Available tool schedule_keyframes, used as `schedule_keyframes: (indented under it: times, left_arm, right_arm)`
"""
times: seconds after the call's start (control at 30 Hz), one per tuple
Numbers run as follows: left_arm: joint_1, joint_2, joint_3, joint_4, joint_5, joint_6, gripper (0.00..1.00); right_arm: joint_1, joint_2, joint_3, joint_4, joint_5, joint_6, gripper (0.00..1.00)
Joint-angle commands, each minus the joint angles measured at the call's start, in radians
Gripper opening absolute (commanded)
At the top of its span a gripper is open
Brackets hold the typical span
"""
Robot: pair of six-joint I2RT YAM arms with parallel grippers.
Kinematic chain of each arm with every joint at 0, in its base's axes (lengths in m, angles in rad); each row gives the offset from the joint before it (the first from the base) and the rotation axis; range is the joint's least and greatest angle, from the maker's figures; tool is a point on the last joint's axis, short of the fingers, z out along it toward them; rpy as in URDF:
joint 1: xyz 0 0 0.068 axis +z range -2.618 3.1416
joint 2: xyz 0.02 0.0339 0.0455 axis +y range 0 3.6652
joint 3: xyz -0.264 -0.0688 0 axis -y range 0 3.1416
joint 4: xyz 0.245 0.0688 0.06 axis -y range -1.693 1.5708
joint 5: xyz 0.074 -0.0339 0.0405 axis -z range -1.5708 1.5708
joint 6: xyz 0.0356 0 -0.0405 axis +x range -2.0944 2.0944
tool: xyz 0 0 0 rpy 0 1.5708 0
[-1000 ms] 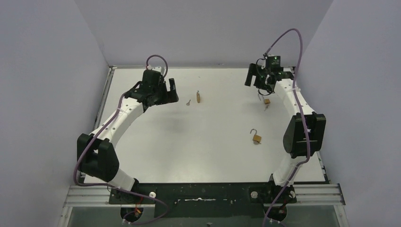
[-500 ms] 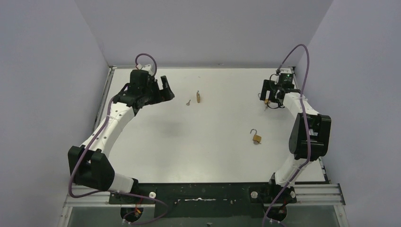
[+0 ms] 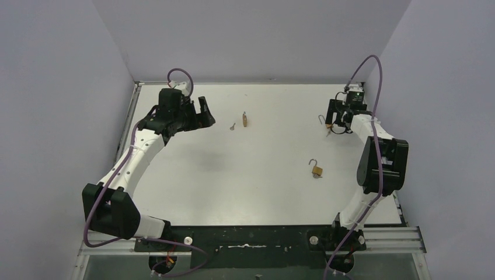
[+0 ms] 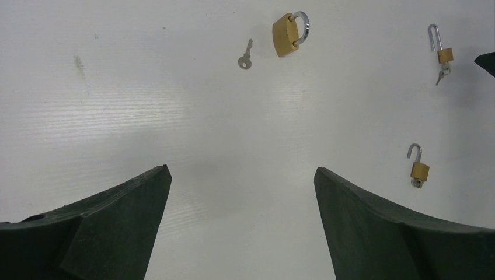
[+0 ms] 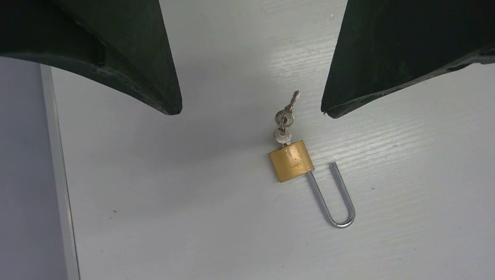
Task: Lock with the key
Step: Pick up the lock from the center of the board.
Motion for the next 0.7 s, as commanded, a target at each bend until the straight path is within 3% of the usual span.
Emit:
schedule_keyframes:
  times: [0.0,0.67]
  left_arm:
    - [0.005,-0.02,-0.001,0.047,0.031,0.025,0.93]
    - [0.025,0.023,0.039,0.021,0.055,0.047,0.94]
  right_arm:
    - [-0.008,0.066,0.039,0.056,-0.025,-0.021,0.94]
    - [0.0,0.24,0.108,0.144,-0.053,0.013,0.8]
